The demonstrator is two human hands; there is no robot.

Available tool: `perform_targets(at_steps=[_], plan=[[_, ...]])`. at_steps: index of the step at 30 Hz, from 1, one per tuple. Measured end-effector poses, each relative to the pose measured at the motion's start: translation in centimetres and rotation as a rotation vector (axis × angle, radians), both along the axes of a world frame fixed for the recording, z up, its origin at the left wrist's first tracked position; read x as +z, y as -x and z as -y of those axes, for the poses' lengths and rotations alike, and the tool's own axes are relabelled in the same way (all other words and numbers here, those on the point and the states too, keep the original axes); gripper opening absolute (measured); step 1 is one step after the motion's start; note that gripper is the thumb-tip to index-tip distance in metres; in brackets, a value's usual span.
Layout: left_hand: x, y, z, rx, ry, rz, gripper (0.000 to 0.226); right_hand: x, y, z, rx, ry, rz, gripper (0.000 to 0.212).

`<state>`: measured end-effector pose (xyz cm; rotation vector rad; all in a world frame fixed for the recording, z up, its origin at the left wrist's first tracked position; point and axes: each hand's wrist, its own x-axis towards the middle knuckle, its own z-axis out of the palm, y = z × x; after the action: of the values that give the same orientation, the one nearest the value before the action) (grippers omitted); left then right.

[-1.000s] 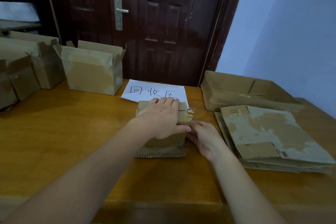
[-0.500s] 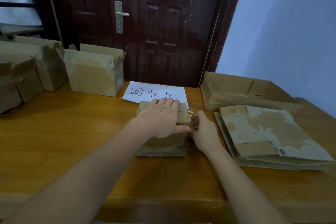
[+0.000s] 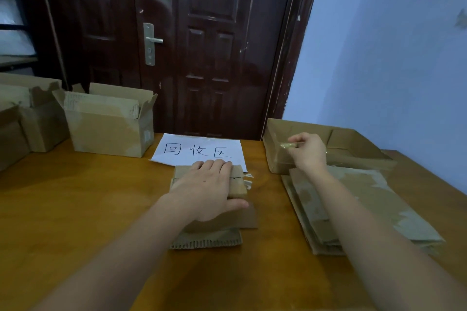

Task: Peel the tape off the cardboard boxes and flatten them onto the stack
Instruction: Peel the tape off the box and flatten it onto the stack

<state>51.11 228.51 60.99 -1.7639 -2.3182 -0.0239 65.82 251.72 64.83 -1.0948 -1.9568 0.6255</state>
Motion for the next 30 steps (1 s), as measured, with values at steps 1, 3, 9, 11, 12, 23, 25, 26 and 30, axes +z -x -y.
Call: perform_targets(at_steps=[1, 3, 9, 11, 12, 23, 25, 26, 30], plan=[[0.0, 0.0, 0.0, -0.003, 0.000, -0.001, 0.118, 0.1, 0.2, -1.1, -0.017, 0.008, 0.007, 0.018], [-0.1, 0.0, -0.1, -0.007, -0.007, -0.003, 0.116, -0.1, 0.7, -3.0, -0.040, 0.000, 0.058, 0.015], [-0.5, 0.2, -0.1, -0.008, -0.026, 0.006, 0.113, -0.8, 1.7, -5.7, -0.082, -0.048, 0.352, 0.024], [-0.6, 0.3, -0.2, -0.008, -0.032, 0.009, 0.115, -0.7, 1.8, -5.6, -0.064, -0.074, 0.436, 0.033], [-0.7, 0.4, -0.3, -0.011, -0.037, 0.009, 0.115, -0.6, 1.8, -5.5, -0.049, -0.085, 0.454, 0.038], [0.5, 0.9, 0.2, 0.084, -0.113, 0.261, 0.096, 1.6, 0.7, 4.0, 0.502, -0.342, 0.494, 0.040], [1.1, 0.5, 0.6, 0.099, -0.139, 0.283, 0.091, 1.1, 0.5, 7.1, 0.675, -0.293, 0.544, 0.054], [1.3, 0.3, 0.7, 0.093, -0.144, 0.270, 0.092, 0.8, 0.4, 8.4, 0.758, -0.247, 0.551, 0.062], [2.6, -0.1, 1.7, 0.036, -0.086, 0.151, 0.100, -0.4, 0.1, 10.8, 0.845, -0.232, 0.555, 0.067]])
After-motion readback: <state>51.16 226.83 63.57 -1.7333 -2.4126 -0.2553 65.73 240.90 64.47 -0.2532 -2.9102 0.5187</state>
